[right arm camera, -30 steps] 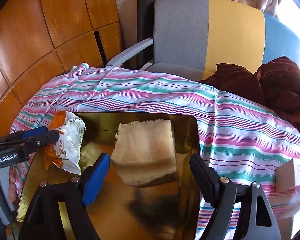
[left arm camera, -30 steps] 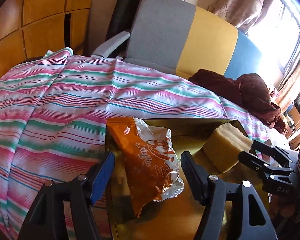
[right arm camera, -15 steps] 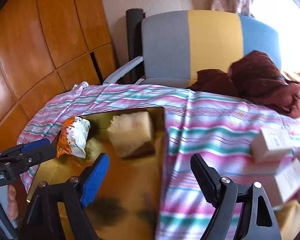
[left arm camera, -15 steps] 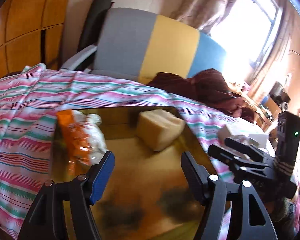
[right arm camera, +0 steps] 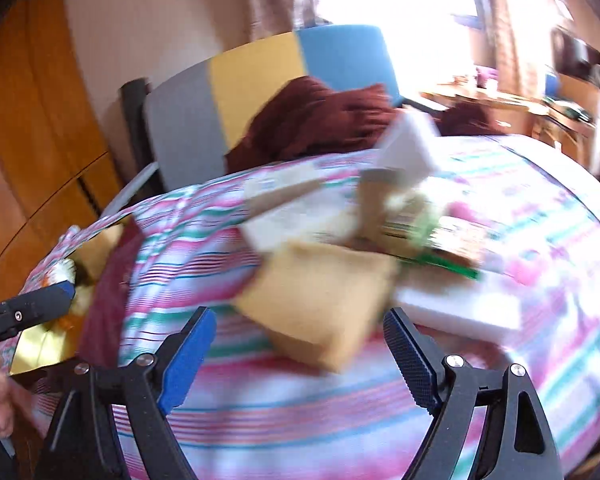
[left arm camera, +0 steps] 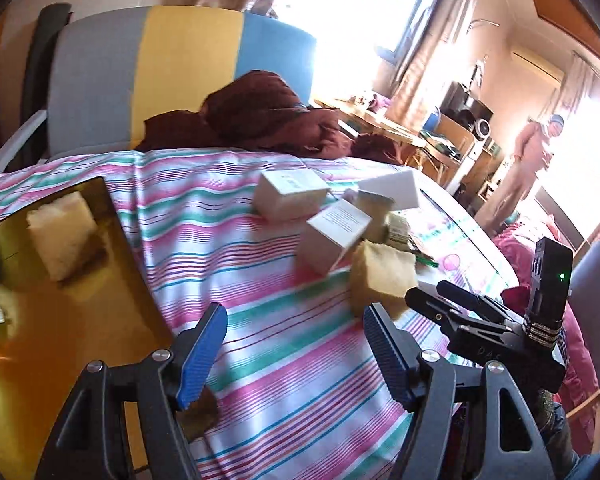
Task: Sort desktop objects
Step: 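Move both open tools back to the pile of items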
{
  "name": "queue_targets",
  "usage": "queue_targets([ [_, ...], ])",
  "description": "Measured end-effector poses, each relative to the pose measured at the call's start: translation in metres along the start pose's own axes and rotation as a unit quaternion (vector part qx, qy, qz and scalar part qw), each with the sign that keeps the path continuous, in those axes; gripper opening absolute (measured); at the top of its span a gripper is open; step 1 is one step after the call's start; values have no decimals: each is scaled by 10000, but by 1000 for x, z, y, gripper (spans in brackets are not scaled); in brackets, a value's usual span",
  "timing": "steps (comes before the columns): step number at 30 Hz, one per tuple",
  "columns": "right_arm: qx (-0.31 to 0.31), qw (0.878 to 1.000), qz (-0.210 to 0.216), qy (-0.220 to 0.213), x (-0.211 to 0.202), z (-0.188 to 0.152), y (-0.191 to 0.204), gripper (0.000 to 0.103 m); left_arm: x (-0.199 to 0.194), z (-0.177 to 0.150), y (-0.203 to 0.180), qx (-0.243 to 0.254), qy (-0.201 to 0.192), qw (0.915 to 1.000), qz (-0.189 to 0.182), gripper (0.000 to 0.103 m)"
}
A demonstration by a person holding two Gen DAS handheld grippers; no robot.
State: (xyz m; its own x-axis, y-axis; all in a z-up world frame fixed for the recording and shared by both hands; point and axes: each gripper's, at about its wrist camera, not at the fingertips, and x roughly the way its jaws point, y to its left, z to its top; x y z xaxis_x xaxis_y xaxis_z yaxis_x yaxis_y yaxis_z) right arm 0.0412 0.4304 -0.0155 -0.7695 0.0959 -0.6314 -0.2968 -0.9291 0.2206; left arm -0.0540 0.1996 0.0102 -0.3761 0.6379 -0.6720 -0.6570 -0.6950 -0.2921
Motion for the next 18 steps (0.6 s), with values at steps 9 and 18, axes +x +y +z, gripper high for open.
queue_targets([
  [9,718,9954,-544,-332,-19,-6,-73,90,56,-10,-75,660,327,9969,-280,82],
  [18,899,9943,-427,-377,-18,-20,-100,92,88,-8,-96,957,428,9943,-211,83],
])
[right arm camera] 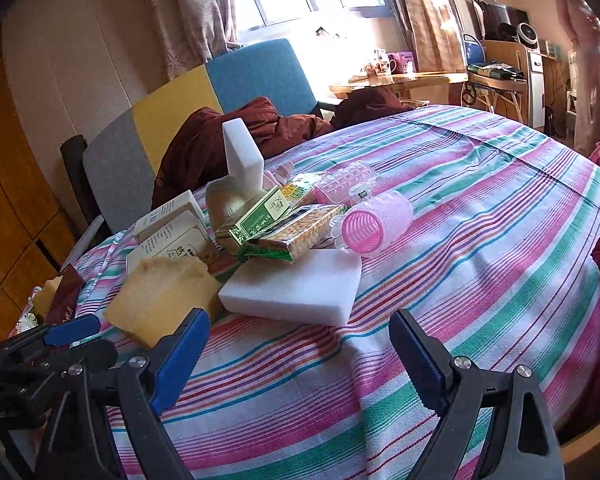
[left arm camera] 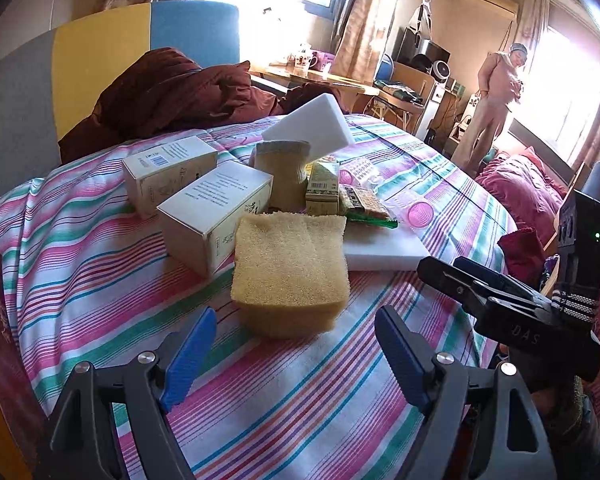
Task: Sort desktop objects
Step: 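Move both open tools back to the pile of items, then grasp a yellow sponge with the left tool while the right tool grasps the white melamine sponge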
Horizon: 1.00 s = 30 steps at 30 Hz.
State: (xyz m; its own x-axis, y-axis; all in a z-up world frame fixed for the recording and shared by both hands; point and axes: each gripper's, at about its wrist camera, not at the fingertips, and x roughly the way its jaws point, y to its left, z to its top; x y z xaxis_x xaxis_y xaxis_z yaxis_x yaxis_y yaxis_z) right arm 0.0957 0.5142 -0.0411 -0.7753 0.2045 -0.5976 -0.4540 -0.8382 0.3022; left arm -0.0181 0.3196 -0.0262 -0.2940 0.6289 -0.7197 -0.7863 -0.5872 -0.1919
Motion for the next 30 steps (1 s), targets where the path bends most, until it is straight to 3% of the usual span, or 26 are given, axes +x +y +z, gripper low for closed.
queue_targets([
  [8,66,10000,65,-20,3,-2,-9,94,29,9,5,-128,108,9999,-12,83],
  [10,95,9999,60,9,4,-2,-12,95,35,11,8,-245,117,9996,-66,80],
  [12,112,9999,54,26,5,-3,-14,96,41,11,10,-332,193,9991,-185,64],
  [13,121,9999,56,32,6,-3,-15,96,44,11,11,-352,252,9987,-259,64],
  [22,95,9999,75,89,8,0,-14,99,27,-3,16,-296,107,9990,-320,61],
  [30,-34,9999,6,155,20,15,-13,102,-19,-17,24,-425,33,9979,-484,61],
])
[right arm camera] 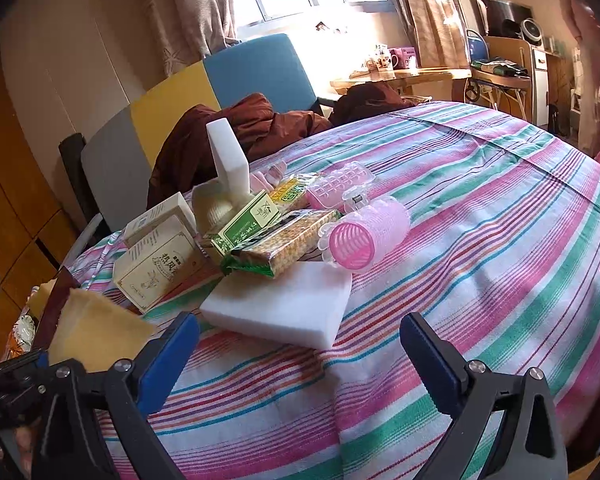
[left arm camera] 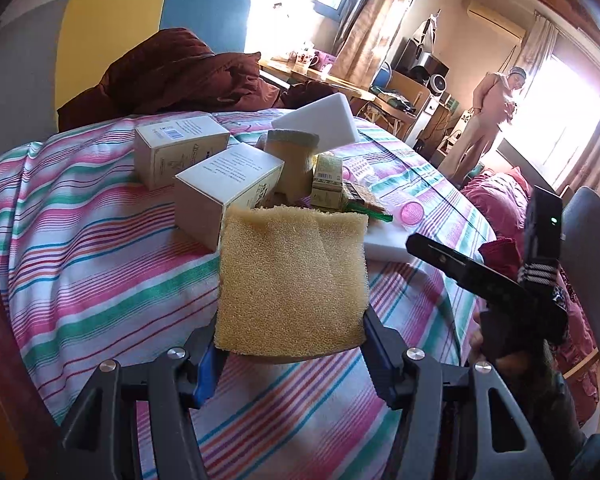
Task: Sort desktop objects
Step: 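Grasp a yellow sponge with the left tool while the right tool grasps the white melamine sponge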
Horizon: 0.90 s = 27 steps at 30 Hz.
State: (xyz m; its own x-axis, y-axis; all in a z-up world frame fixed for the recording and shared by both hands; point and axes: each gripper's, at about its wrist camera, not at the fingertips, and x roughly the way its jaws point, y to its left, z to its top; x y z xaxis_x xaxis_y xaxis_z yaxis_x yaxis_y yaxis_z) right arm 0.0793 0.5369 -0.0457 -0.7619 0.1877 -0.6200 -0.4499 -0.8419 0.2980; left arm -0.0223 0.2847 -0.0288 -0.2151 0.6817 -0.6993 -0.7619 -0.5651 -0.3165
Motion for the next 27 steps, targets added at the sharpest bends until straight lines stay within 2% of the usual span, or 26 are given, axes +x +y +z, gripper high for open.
queue_targets([
  [6,100,9996,228,160,13,9,1,102,-24,-20,7,-124,83,9998,156,61],
  [9,258,9971,648,304,15,6,4,102,-25,-29,13,-216,150,9993,250,61],
  [12,347,9901,1289,426,11,2,10,102,-24,-33,18,-306,173,9989,303,62],
  [16,126,9831,1774,435,0,-1,21,102,-19,-32,19,-256,166,9988,386,62],
  [20,-546,9873,1473,240,-12,4,31,102,-12,-31,18,-208,184,9987,420,63],
  [22,-1021,9855,1329,280,-8,9,37,102,-10,-29,19,-197,188,9988,408,63],
  [27,-2156,9669,1075,839,22,25,43,100,-6,-26,19,-165,246,9987,410,65],
])
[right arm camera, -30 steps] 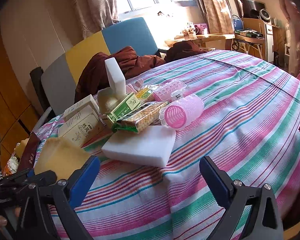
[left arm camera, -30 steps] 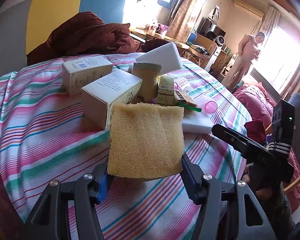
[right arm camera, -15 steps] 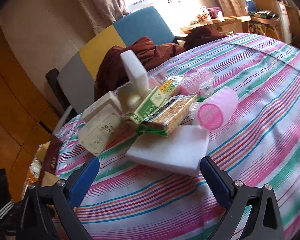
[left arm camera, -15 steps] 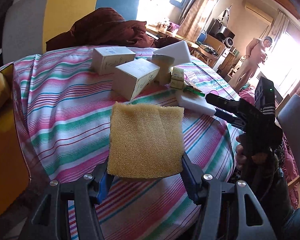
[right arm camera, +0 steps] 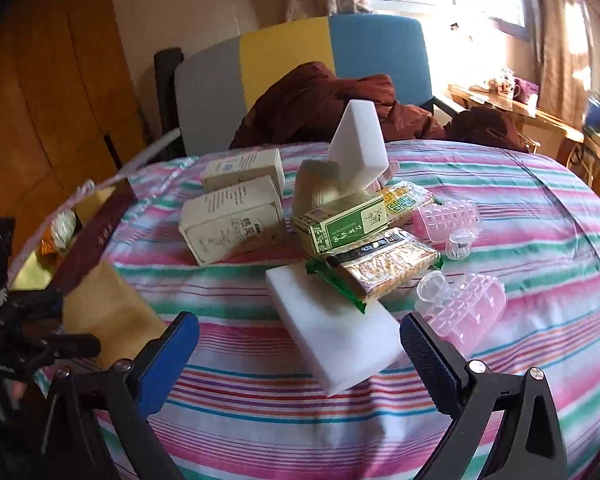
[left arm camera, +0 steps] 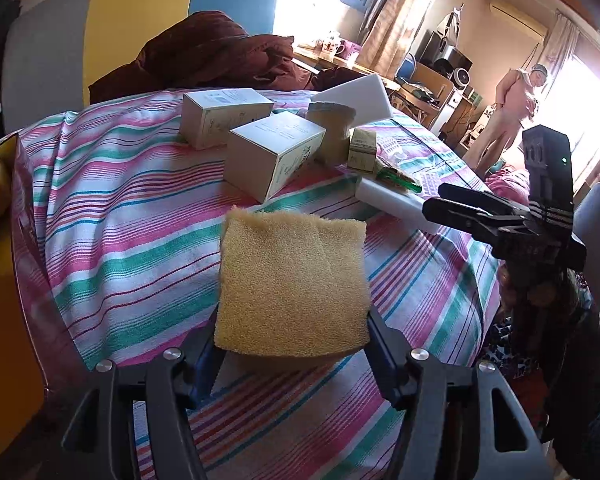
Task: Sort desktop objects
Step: 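Grasp a yellow sponge with the left tool while the right tool grasps the white melamine sponge, then carry both sponges into the gold tray and open both tools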
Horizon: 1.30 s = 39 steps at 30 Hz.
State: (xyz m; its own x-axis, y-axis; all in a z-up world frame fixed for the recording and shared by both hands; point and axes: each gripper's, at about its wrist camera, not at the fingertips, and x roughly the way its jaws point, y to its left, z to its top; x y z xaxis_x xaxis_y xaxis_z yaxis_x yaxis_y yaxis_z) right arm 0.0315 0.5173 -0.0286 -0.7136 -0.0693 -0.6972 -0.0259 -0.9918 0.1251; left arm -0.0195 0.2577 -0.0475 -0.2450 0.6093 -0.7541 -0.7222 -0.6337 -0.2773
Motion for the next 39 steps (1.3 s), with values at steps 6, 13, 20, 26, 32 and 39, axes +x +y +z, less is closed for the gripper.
queue_targets([
  [6,-517,9946,172,886,32,13,-17,92,9,3,3,-54,103,9999,3,67],
  [13,-695,9884,348,1305,51,12,-16,81,14,6,7,-190,181,9996,-76,68],
  [20,-486,9916,128,1194,33,1,-11,63,12,0,7,-241,99,9996,-59,65],
  [26,-363,9947,65,965,14,-20,30,62,2,-7,9,-381,-70,9991,-158,63],
  [32,307,9977,349,489,0,-24,56,62,-31,-15,8,-399,-405,9981,-252,63],
  [39,478,9969,614,148,2,-7,93,62,-85,-25,36,-878,-901,9920,-106,63],
])
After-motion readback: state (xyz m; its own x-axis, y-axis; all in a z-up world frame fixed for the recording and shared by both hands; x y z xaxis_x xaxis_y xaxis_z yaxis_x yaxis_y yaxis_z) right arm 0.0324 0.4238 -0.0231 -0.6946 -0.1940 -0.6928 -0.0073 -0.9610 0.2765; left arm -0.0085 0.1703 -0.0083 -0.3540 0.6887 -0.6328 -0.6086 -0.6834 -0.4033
